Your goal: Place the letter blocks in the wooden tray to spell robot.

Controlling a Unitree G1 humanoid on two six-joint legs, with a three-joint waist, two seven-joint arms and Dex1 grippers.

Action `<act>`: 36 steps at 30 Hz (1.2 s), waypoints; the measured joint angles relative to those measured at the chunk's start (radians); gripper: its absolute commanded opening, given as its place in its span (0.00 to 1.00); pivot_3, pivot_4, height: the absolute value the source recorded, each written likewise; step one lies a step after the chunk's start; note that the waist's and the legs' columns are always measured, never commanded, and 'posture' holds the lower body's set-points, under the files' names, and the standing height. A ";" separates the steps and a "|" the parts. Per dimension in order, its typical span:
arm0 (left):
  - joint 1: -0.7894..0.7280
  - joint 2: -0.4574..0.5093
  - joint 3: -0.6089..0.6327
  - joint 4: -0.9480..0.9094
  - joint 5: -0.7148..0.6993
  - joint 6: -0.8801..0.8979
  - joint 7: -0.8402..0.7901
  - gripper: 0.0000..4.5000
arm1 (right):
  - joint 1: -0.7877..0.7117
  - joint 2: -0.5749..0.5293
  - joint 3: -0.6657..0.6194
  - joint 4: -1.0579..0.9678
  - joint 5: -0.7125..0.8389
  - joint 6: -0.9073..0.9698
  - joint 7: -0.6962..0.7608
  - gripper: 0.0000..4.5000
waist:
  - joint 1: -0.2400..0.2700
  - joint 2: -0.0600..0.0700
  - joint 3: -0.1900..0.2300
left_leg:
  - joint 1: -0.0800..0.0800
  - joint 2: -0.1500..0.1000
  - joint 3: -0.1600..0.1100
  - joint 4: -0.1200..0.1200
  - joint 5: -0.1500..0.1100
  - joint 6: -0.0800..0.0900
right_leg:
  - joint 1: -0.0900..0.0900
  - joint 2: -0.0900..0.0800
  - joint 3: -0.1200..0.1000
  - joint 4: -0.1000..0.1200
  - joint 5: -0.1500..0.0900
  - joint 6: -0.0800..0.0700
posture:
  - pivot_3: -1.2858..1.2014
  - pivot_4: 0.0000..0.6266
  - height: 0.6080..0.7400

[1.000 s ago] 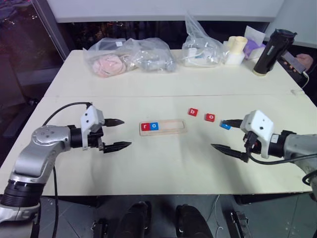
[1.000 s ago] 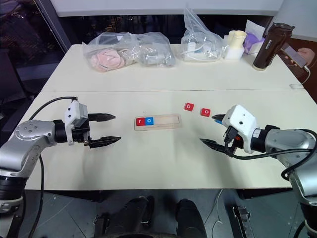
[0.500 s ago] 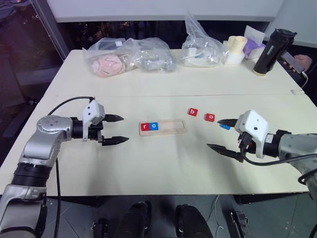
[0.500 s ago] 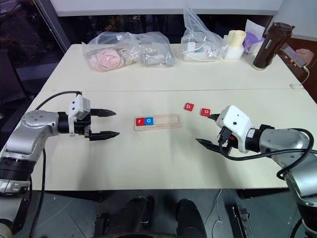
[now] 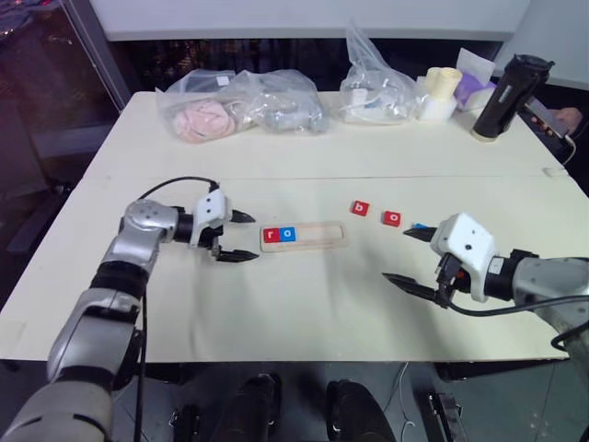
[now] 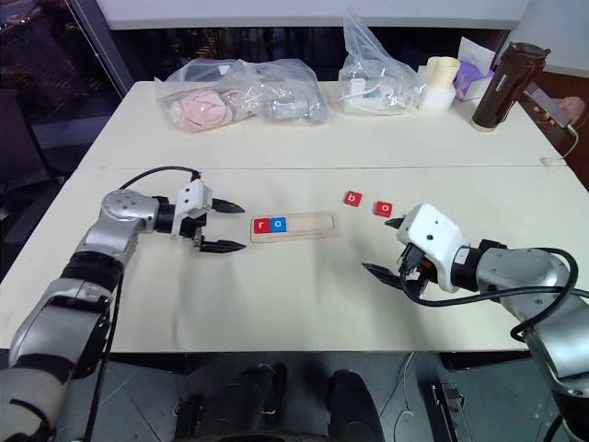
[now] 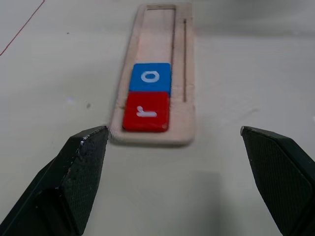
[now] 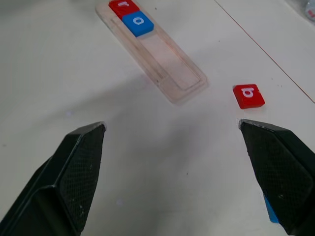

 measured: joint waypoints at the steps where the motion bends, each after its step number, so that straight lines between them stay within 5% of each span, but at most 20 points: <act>1: -0.023 -0.013 -0.003 0.045 0.016 -0.025 0.004 1.00 | 0.006 0.000 -0.002 -0.011 0.001 0.008 -0.005 0.99 | -0.002 0.000 0.000 | 0.000 0.000 0.000 0.000 0.000 0.000 | 0.000 0.000 0.000 0.000 0.000 0.000 | 0.52 0.24 0.98; 13: -0.138 -0.106 -0.011 0.315 0.103 -0.114 0.049 1.00 | 0.044 0.009 -0.013 -0.081 0.023 0.060 -0.053 0.99 | -0.001 -0.001 0.001 | 0.000 0.000 0.000 0.006 0.000 0.001 | 0.001 0.001 -0.001 0.004 0.001 0.002 | 0.52 0.24 0.98; 36: -0.177 -0.142 0.016 0.413 0.169 -0.104 0.105 1.00 | 0.047 0.017 -0.012 -0.088 0.029 0.061 -0.081 0.99 | 0.000 -0.001 0.001 | -0.001 0.000 0.000 0.012 -0.001 0.002 | 0.004 0.001 -0.002 0.004 0.002 0.003 | 0.52 0.24 0.98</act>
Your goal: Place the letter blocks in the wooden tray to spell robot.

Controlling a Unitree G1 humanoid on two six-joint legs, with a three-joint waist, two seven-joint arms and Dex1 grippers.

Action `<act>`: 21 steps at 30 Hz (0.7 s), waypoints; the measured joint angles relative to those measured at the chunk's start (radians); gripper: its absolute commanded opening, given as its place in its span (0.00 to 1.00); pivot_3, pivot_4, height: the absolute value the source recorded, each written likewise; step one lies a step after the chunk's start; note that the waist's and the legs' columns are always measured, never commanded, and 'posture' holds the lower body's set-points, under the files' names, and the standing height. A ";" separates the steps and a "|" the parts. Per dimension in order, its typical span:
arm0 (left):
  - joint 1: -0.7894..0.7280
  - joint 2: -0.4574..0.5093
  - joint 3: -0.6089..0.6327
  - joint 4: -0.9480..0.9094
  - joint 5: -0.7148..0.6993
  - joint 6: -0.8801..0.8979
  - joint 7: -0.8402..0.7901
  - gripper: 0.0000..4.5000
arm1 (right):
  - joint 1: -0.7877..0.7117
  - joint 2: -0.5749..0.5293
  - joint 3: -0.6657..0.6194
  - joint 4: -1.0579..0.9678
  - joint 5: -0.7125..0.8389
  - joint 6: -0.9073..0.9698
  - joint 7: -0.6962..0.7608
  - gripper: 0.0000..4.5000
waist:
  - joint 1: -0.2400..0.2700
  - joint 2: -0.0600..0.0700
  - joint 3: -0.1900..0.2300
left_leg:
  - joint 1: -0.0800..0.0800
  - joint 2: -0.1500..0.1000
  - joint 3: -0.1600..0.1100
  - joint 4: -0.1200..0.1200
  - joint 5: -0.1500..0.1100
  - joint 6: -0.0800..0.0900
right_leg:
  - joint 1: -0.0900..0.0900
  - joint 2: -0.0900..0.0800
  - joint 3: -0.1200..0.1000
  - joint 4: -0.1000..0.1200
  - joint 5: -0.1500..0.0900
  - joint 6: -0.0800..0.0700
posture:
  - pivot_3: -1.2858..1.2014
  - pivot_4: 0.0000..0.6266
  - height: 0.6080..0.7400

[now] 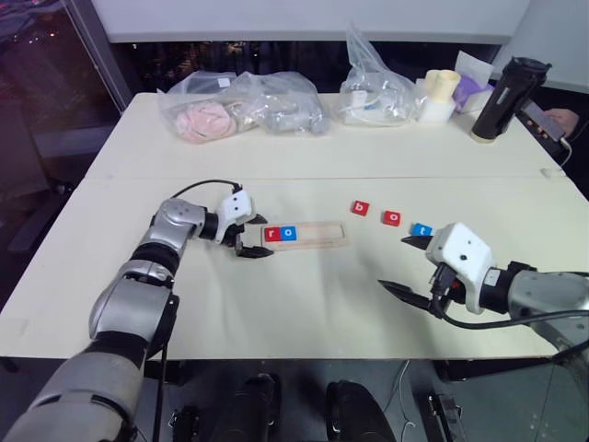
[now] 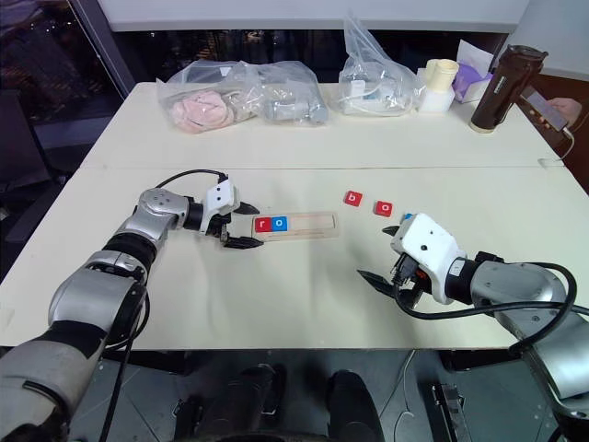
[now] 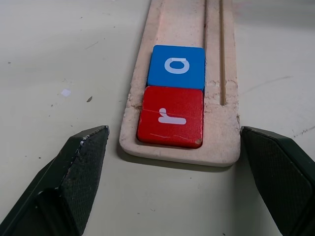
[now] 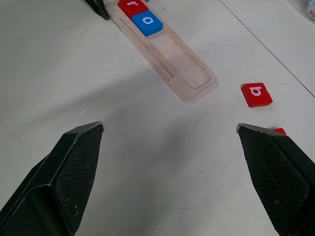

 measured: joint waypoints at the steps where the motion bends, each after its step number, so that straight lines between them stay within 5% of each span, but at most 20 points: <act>1: 0.000 -0.001 0.003 0.000 0.004 0.000 0.001 1.00 | 0.002 0.000 0.000 -0.001 0.000 0.000 -0.001 0.99 | 0.000 0.000 0.000 | 0.000 0.000 0.000 0.000 0.000 0.000 | 0.000 0.000 0.000 0.000 0.000 0.000 | 0.52 0.24 0.98; 21: -0.019 -0.048 0.021 0.032 0.035 0.019 0.030 1.00 | 0.025 0.000 0.001 -0.032 -0.004 0.020 -0.019 0.99 | 0.026 0.000 -0.001 | 0.000 0.000 -0.001 0.003 0.000 0.000 | 0.003 0.000 -0.002 0.000 0.000 0.000 | 0.52 0.24 0.98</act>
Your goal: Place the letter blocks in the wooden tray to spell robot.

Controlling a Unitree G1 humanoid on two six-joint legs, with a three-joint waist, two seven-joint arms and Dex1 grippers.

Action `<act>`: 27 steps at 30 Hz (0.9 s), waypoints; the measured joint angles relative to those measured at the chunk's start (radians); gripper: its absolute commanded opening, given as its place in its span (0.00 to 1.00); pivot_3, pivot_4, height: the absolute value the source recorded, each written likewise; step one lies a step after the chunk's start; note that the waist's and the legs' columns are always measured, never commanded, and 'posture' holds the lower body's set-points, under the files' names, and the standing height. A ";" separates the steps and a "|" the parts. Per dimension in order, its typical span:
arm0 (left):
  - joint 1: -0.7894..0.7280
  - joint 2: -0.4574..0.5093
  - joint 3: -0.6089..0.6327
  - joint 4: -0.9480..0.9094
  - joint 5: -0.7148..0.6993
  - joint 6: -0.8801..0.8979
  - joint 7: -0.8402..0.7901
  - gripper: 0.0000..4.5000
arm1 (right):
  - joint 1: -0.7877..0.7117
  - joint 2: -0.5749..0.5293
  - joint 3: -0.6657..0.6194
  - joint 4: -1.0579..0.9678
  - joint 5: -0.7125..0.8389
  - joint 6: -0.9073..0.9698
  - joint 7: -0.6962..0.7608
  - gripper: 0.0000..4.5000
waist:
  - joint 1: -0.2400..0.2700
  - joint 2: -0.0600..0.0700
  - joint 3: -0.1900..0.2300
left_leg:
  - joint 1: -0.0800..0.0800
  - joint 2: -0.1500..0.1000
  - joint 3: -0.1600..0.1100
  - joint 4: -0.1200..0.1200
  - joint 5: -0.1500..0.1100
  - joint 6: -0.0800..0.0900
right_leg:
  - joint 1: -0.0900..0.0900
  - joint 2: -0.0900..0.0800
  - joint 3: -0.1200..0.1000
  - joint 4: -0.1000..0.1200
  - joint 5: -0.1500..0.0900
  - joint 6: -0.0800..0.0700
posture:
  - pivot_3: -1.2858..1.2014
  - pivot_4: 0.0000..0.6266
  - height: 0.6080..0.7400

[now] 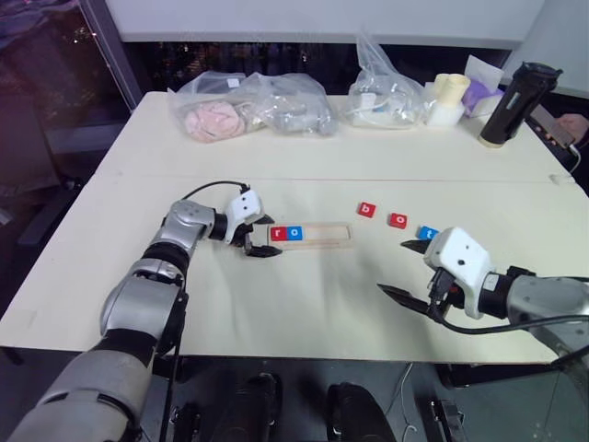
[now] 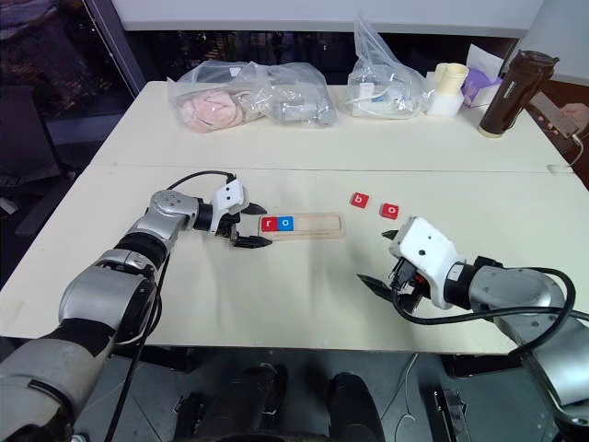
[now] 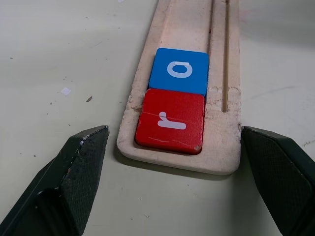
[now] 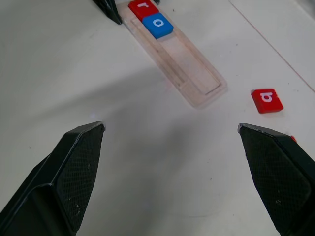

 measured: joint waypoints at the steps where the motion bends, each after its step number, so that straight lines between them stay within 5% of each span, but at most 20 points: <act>1: 0.000 0.000 0.000 0.000 0.001 -0.001 0.000 1.00 | 0.000 0.000 0.000 -0.003 0.000 0.000 -0.001 0.99 | 0.000 0.000 0.000 | 0.000 0.000 0.000 0.000 0.000 0.000 | 0.000 0.000 0.000 0.000 0.000 0.000 | 0.52 0.24 0.98; 16: 0.004 0.001 0.000 -0.001 0.006 -0.027 0.005 1.00 | -0.005 0.000 0.001 -0.005 -0.001 0.001 -0.009 0.99 | 0.000 0.000 0.000 | 0.000 0.000 0.000 0.000 0.000 0.000 | 0.000 0.000 0.000 0.000 0.000 0.000 | 0.52 0.24 0.98; 21: 0.013 -0.001 -0.001 -0.003 0.007 -0.049 -0.007 0.70 | -0.006 0.000 0.002 -0.005 -0.001 0.002 -0.011 1.00 | 0.000 0.000 -0.001 | 0.000 0.000 0.000 0.000 0.000 0.000 | 0.000 0.000 0.000 0.000 0.000 0.000 | 0.52 0.24 0.98; 27: 0.018 0.000 -0.001 -0.006 0.009 -0.082 -0.016 0.70 | -0.010 0.000 0.003 -0.005 0.000 0.011 -0.015 1.00 | 0.000 0.000 -0.001 | 0.000 0.000 0.000 0.000 0.000 0.000 | 0.000 0.000 0.000 0.000 0.000 0.000 | 0.52 0.24 0.98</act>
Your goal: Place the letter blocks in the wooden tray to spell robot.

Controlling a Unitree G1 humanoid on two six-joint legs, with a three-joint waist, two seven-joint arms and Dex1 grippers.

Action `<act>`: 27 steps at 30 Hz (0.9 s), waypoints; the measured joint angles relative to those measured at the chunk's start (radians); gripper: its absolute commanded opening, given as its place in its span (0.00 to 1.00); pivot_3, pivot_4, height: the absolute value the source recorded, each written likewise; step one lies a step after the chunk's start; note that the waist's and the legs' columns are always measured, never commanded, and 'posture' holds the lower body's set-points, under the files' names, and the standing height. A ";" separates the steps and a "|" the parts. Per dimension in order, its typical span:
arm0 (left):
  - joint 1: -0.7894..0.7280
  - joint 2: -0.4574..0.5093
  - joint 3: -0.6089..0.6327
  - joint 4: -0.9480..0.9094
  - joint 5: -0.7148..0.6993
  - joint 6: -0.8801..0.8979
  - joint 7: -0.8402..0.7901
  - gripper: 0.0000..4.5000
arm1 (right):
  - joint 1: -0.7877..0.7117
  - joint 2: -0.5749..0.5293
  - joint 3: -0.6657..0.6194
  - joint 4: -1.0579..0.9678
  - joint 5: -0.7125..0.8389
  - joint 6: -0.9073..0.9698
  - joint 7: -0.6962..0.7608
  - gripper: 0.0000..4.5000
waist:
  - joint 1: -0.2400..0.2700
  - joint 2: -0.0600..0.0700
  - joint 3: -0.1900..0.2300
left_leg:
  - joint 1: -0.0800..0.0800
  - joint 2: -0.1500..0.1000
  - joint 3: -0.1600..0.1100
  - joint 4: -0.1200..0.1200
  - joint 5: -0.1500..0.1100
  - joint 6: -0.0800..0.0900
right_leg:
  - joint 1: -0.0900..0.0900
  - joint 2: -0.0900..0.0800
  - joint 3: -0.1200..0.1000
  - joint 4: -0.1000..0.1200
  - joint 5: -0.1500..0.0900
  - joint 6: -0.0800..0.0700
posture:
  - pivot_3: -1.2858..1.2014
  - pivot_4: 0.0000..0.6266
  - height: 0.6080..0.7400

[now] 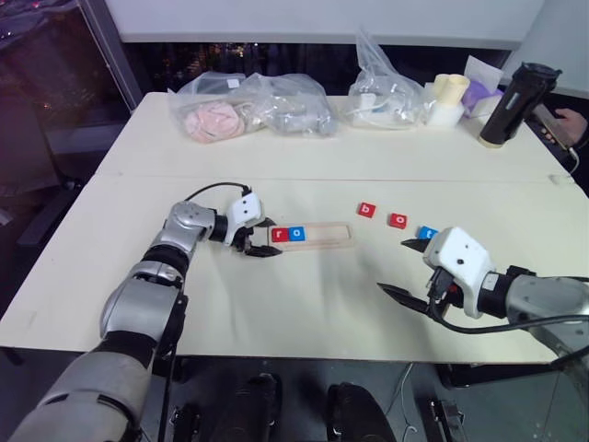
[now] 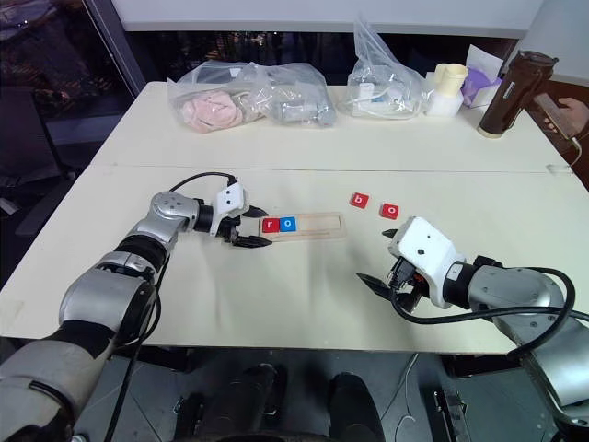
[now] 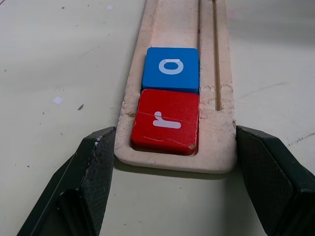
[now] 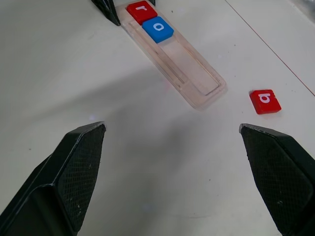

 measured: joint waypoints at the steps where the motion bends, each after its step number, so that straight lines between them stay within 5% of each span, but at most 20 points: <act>1: 0.000 0.000 0.000 -0.001 0.003 -0.008 -0.008 0.70 | -0.003 0.000 0.001 0.000 0.000 0.001 -0.001 1.00 | 0.000 0.000 0.000 | 0.000 0.000 0.000 0.000 0.000 0.000 | 0.000 0.000 0.000 0.000 0.000 0.000 | 0.52 0.24 0.98; 16: 0.064 -0.025 0.002 -0.091 -0.019 -0.037 -0.183 0.70 | -0.019 0.001 0.012 0.000 0.000 0.004 -0.014 1.00 | -0.001 0.000 0.000 | 0.000 0.000 0.000 0.000 0.000 0.000 | 0.000 0.000 0.000 0.000 0.000 0.000 | 0.52 0.24 0.98; 27: 0.240 -0.036 -0.009 -0.431 -0.094 0.172 -0.218 0.70 | -0.034 0.002 0.042 0.000 -0.002 0.005 -0.015 1.00 | -0.002 0.000 0.000 | 0.000 0.000 0.000 -0.001 0.000 0.000 | 0.000 0.000 0.000 0.000 0.000 0.000 | 0.52 0.24 0.98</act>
